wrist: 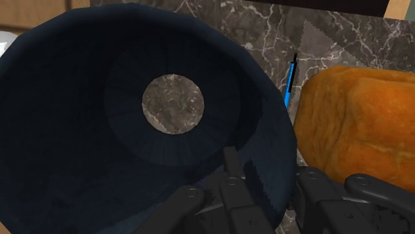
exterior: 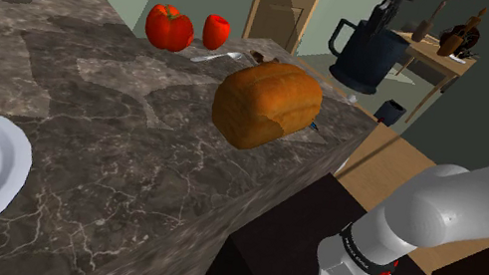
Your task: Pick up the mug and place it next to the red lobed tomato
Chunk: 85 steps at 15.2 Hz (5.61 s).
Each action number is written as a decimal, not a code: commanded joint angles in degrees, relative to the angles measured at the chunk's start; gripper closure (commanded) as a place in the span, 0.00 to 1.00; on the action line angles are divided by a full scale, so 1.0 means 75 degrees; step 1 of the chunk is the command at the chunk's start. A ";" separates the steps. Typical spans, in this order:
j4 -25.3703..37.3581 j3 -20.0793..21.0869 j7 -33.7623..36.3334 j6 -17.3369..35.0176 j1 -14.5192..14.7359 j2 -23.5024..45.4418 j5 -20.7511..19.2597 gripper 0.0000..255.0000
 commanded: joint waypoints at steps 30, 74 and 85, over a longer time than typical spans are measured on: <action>0.4575 0.1026 0.1496 -0.1955 0.0687 0.2684 0.0726 1.00; 0.3235 0.1783 0.3103 0.1079 0.1523 0.4379 0.0834 1.00; 0.2276 0.1782 0.3101 0.1993 0.1523 0.4333 0.0834 1.00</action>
